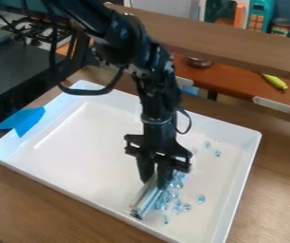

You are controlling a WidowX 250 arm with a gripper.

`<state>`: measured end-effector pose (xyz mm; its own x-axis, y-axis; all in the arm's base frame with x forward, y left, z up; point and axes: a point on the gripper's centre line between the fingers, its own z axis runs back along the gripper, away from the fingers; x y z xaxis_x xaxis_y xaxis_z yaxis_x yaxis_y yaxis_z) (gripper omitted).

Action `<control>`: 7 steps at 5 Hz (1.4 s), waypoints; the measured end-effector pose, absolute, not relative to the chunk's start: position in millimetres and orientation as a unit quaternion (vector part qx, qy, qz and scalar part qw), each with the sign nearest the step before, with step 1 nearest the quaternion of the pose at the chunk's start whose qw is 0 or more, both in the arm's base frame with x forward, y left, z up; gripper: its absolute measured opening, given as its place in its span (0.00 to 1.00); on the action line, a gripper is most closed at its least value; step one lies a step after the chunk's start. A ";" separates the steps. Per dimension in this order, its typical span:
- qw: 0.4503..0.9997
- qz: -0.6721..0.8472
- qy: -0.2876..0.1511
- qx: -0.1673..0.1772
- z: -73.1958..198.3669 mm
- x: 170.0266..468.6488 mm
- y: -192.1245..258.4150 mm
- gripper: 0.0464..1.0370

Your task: Sweep into pile

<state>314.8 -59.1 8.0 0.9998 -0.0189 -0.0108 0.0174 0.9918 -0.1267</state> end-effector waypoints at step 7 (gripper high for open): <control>0.994 0.110 0.002 0.007 18.4 378.3 147.6 0.31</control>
<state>378.3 147.6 18.4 0.9759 0.2184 -0.0020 -0.2184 0.9758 0.0136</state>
